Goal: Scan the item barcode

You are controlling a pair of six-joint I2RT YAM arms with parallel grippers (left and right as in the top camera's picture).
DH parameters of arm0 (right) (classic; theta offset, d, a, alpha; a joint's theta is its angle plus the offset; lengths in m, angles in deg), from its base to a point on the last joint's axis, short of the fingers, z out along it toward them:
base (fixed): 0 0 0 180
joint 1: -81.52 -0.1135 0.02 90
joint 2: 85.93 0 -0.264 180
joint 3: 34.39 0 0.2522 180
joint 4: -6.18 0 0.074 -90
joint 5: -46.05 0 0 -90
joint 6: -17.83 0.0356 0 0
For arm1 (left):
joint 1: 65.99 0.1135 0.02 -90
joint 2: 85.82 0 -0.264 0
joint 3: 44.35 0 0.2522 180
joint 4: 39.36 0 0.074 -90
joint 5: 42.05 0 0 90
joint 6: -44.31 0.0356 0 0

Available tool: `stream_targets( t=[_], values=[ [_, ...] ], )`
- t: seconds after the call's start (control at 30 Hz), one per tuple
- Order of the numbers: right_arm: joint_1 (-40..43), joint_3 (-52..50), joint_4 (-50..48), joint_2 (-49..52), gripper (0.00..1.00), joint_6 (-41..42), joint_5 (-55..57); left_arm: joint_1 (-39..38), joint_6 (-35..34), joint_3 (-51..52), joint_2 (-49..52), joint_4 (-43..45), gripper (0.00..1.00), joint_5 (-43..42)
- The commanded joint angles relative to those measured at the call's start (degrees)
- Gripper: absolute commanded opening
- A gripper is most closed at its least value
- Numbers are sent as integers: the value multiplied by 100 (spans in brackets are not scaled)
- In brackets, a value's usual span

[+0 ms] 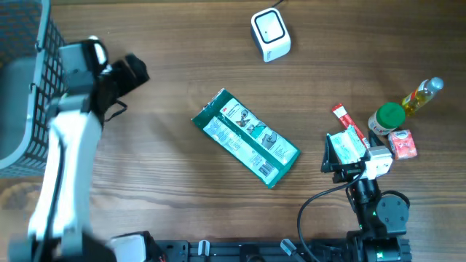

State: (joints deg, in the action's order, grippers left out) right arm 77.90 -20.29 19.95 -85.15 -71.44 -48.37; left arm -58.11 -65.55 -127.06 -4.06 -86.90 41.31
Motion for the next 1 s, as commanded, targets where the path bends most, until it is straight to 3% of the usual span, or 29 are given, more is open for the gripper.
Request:
stream_targets(
  t=[0.0,0.43,0.63,0.77,0.97],
  values=[
    [-24,-4,-11,-50,100,-70,96,17,-7,-44,-850,13,100,483],
    [-24,-4,-11,-50,100,-70,96,-168,-7,15,-2251,-446,100,529],
    [-24,-4,-11,-50,100,-70,96,-824,-4,1187,-3877,212,100,1467],
    [-24,-4,-11,-50,100,-70,96,-894,11,2575,-5193,1123,100,1550],
    [-24,-4,-11,-50,100,-72,96,-872,13,4671,-7184,3947,100,1060]
  ],
)
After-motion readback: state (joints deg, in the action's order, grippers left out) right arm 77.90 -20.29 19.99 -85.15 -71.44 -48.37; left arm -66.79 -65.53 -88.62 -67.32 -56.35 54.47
